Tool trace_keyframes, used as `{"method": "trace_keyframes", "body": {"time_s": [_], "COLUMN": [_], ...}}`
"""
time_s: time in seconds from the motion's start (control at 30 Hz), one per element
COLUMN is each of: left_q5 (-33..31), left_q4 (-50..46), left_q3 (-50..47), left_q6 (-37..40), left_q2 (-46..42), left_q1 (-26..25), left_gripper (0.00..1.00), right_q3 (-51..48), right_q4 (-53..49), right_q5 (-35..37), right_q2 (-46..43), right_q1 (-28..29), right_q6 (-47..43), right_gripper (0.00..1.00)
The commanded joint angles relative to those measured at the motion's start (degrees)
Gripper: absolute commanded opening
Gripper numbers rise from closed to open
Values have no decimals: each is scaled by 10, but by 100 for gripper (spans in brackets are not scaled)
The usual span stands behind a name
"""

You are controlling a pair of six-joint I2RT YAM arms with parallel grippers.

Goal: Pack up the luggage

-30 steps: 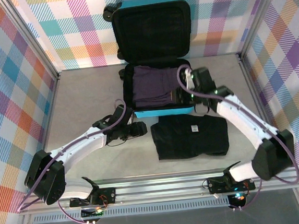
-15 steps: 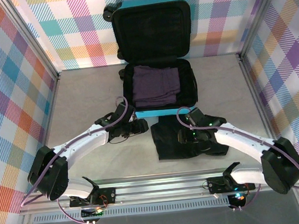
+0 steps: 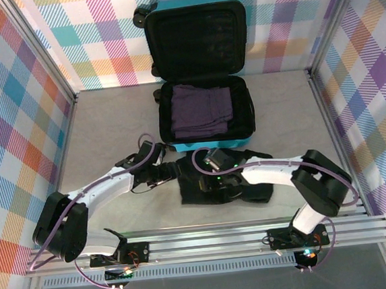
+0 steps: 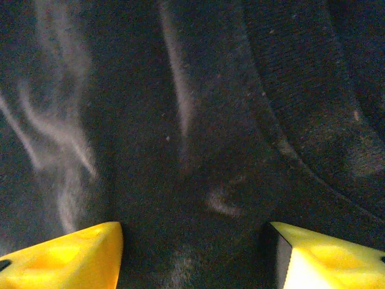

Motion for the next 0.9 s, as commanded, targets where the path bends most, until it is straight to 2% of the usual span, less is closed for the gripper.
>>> {"method": "trace_keyframes", "body": {"time_s": [0.0,0.17,0.33,0.43,0.6,0.87], "left_q5": [26,21,-2,11,53,73], "left_q4": [10,12,-9,2,39,75], "left_q3": [-31,-55,-58,-62,-73,-71], "left_q6": [7,4,13,20,30,37], "left_q2": [-9,-30,-55,-61,-59,-19], "left_q1": [31,43,44,44,44,44], "left_gripper": [67,67,68,68,68,68], "right_q3": [18,50,81,78,43,-51], "right_q4": [44,40,-40,-74,-143,-200], "right_q5": [-47,-52,-14,-6,16,-10], "right_q2": [46,49,0,-34,-105,-235], "right_q1": [35,39,37,29,-16,-147], "right_q6": [27,22,-6,-9,-3,4], "right_gripper": [63,63,65,66,69,82]}}
